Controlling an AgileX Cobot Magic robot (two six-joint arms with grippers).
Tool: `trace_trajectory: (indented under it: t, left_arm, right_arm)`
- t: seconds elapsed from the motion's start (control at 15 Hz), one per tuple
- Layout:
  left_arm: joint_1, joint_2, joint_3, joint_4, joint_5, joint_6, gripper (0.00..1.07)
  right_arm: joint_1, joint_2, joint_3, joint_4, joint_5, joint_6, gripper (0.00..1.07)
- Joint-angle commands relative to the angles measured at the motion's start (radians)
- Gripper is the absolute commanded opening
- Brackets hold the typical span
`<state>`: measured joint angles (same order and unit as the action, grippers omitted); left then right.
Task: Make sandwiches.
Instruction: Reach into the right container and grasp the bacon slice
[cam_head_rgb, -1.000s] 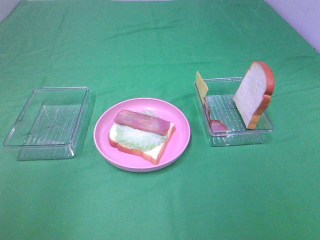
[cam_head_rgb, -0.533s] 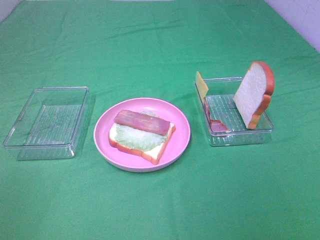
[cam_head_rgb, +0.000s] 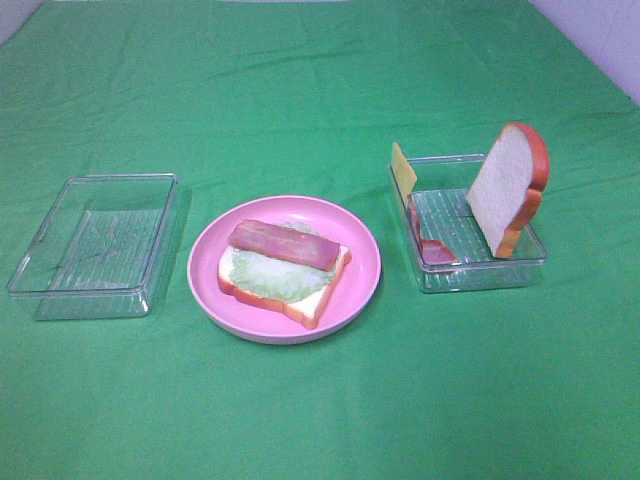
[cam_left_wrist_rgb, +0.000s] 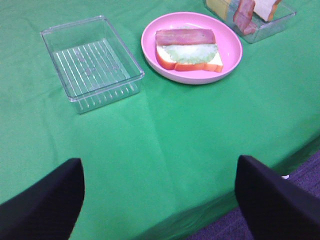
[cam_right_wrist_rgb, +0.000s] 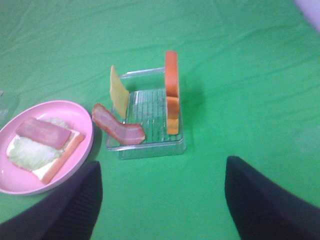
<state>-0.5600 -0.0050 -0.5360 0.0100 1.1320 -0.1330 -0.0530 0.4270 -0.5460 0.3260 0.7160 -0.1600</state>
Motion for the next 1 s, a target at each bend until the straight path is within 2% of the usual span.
trace_trajectory:
  t: [0.07,0.2,0.6,0.87,1.0]
  left_arm:
    - [-0.002,-0.009,0.035,0.004,-0.084,0.008,0.78]
    - [-0.002,-0.007,0.035,0.005,-0.084,0.008,0.78]
    - [-0.002,-0.007,0.035,0.003,-0.084,0.015,0.78]
    - [-0.002,-0.007,0.035,0.003,-0.084,0.015,0.78]
    - [-0.002,-0.007,0.035,0.003,-0.084,0.015,0.78]
  right_arm:
    - [-0.004,0.280,-0.088,0.150,-0.007,-0.182,0.66]
    - [-0.004,0.480,-0.197,0.228,0.051,-0.238,0.66]
    - [0.020,0.917,-0.504,0.236,0.187,-0.252,0.66]
    - [0.278,1.151,-0.715,0.009,0.199,-0.017,0.66]
    - [0.351,1.236,-0.798,-0.071,0.253,0.053,0.66]
